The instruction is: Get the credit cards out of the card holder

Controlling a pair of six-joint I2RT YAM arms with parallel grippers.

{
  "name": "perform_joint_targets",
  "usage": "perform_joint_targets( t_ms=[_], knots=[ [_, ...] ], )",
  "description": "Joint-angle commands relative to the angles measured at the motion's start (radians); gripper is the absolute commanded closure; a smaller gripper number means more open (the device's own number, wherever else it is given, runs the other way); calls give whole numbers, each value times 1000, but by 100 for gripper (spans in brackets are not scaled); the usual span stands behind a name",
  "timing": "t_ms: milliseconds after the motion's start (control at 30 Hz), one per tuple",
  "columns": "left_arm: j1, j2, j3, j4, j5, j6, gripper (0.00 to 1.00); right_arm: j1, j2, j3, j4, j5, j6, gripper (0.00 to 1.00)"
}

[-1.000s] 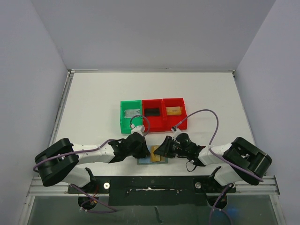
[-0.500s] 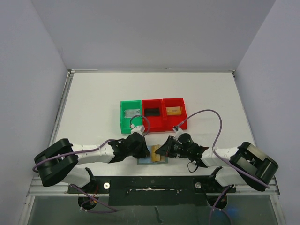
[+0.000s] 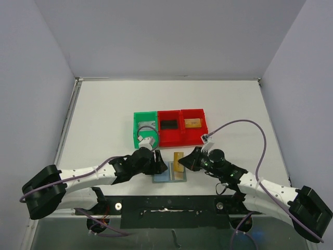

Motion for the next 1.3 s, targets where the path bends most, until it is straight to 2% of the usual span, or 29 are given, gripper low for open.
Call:
perform_joint_targets(
  t_ms=[0, 133, 267, 433, 500, 567, 700, 767, 867, 1067, 1167, 1267],
  knots=[
    [6, -102, 0, 11, -51, 21, 41, -7, -115, 20, 13, 134, -178, 100],
    [35, -183, 19, -68, -75, 73, 34, -7, -202, 55, -10, 254, -389, 100],
    [94, -244, 41, -123, -82, 135, 29, -4, -212, 139, -80, 359, -688, 100],
    [185, -286, 111, -228, -75, 231, 28, -17, -197, 145, 70, 449, -1026, 100],
    [229, -281, 152, -275, -67, 274, 28, -69, -142, 184, 75, 477, -1069, 100],
    [287, -271, 192, -326, -63, 312, 28, -151, -90, 229, 67, 422, -1084, 100],
    [383, -287, 241, -376, -50, 365, 27, -349, -4, 254, 137, 136, -1091, 100],
    [426, -304, 254, -391, -53, 386, 27, -403, 48, 281, 137, 32, -1128, 100],
    [469, -320, 274, -417, -62, 426, 27, -414, 131, 345, 105, -39, -1255, 100],
    [478, -348, 291, -444, -176, 524, 27, -396, 266, 416, 92, -121, -1500, 100],
    [481, -363, 277, -439, -215, 540, 27, -389, 344, 466, 63, -103, -1566, 100],
    [484, -371, 261, -432, -216, 537, 27, -385, 392, 482, 53, -150, -1667, 100]
  ],
)
